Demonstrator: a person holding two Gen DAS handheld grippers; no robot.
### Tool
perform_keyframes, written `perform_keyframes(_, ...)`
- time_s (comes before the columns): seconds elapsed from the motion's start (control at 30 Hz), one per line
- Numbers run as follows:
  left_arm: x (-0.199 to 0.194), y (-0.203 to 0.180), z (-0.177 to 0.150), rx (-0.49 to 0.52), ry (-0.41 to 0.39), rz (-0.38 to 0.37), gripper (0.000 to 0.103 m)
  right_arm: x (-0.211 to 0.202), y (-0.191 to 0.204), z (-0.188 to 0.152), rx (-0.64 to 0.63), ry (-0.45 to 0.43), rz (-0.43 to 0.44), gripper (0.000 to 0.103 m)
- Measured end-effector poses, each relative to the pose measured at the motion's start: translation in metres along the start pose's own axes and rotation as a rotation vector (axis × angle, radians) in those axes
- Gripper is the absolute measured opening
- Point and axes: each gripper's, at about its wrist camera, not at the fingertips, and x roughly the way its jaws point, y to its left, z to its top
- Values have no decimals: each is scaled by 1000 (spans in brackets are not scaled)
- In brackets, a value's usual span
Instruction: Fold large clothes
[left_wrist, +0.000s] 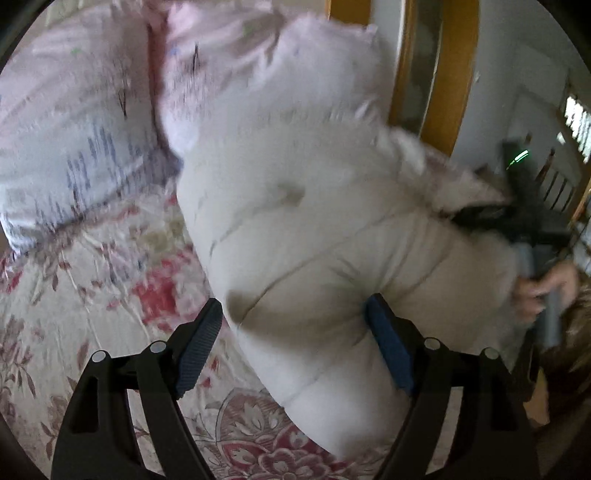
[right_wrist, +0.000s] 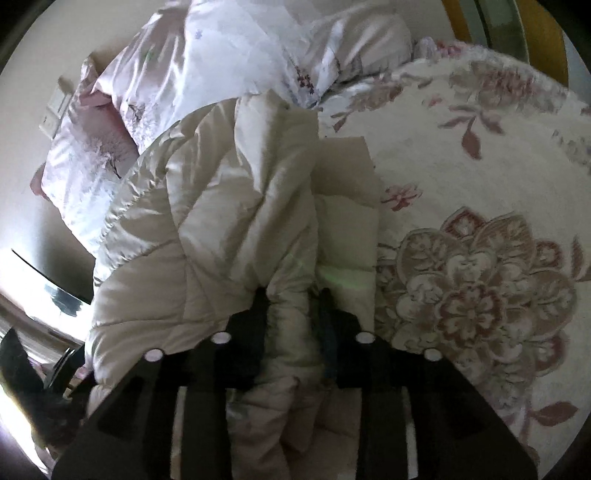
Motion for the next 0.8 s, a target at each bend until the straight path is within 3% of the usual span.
perform_keyframes(0.13,14,7,-6,-30,32,-5,86,-41,16,-12,-101,-136,-55,37)
perform_keyframes(0.2,13,7,-7,-29,31,-2,86,-66,25,-19,-149,-213,-27,37)
perform_keyframes(0.3,14,6,-7,-24,31,3,88,-86,40,-30,-234,-243,40,37)
perform_keyframes(0.4,16,8,-7,-35,33,-4,90,-78,60,-48,-348,-176,48,37)
perform_keyframes(0.53,18,9,-9,-46,33,-26,93,-29,55,-72,-401,-21,-117,35)
perform_keyframes(0.63,19,5,-11,-39,29,-26,93,-19,39,-74,-332,2,-78,35)
perform_keyframes(0.8,15,10,-13,-70,17,-46,93,-20,42,-71,-344,37,-85,38)
